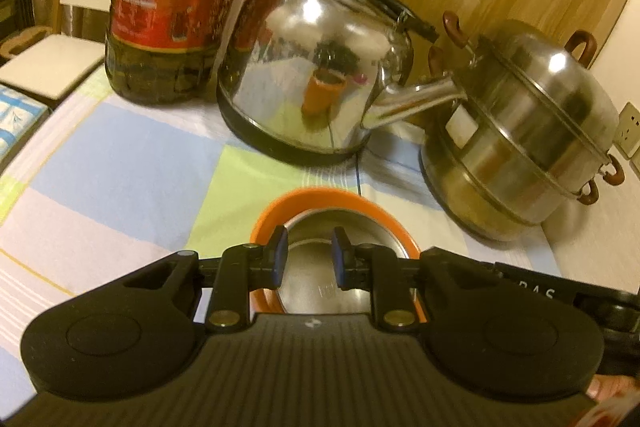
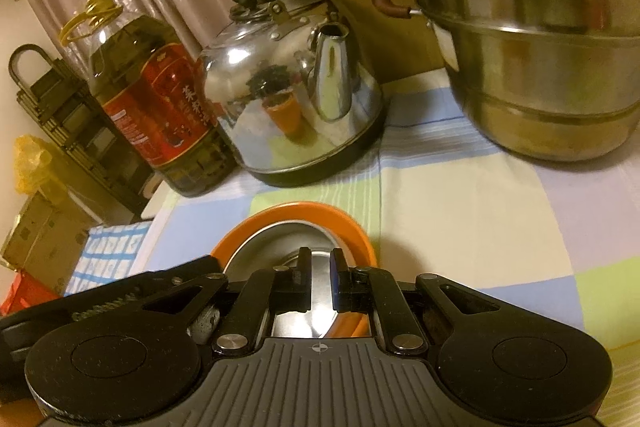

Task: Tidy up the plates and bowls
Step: 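Open both grippers to release the steel bowl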

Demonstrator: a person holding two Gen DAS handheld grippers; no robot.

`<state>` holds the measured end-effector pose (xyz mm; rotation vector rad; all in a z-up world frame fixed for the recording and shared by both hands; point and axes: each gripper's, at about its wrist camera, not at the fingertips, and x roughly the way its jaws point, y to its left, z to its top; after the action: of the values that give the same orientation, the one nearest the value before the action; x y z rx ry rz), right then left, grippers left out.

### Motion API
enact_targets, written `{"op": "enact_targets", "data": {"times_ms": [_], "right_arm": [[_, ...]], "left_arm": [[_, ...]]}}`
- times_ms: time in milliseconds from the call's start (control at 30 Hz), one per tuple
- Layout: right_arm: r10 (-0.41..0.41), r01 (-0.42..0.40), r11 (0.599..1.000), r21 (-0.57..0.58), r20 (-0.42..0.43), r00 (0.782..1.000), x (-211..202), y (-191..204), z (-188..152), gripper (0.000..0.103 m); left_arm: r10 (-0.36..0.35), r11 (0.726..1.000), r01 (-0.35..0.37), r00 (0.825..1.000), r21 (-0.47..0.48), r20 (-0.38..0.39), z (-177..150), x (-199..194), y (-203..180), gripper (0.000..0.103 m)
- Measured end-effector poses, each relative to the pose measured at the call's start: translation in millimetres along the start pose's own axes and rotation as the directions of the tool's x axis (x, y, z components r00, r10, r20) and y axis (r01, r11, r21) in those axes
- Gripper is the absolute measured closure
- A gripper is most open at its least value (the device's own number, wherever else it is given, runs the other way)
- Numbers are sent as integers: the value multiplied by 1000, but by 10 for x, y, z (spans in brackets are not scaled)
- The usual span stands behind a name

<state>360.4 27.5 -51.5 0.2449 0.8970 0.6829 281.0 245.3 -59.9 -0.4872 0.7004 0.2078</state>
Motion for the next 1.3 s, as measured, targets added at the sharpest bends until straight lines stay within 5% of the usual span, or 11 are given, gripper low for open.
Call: {"op": "enact_targets", "data": {"times_ms": [100, 167, 200, 467, 1300], "right_arm": [[-25, 25, 1000, 3, 8, 1000, -19, -30, 18, 81], [-39, 39, 999, 7, 13, 999, -35, -56, 23, 48], [-40, 40, 999, 14, 20, 999, -46, -75, 22, 46], [-50, 50, 998, 32, -2, 999, -26, -154, 17, 45], [-47, 63, 992, 108, -145, 988, 339, -289, -152, 45]], "left_arm": [[23, 1000, -23, 999, -4, 25, 29, -44, 16, 73], [37, 999, -36, 999, -12, 32, 41, -48, 46, 70], [43, 999, -42, 999, -18, 31, 44, -45, 66, 68], [80, 995, -82, 996, -54, -24, -9, 96, 211, 51], [99, 995, -103, 984, -20, -149, -149, 503, 234, 50]]}}
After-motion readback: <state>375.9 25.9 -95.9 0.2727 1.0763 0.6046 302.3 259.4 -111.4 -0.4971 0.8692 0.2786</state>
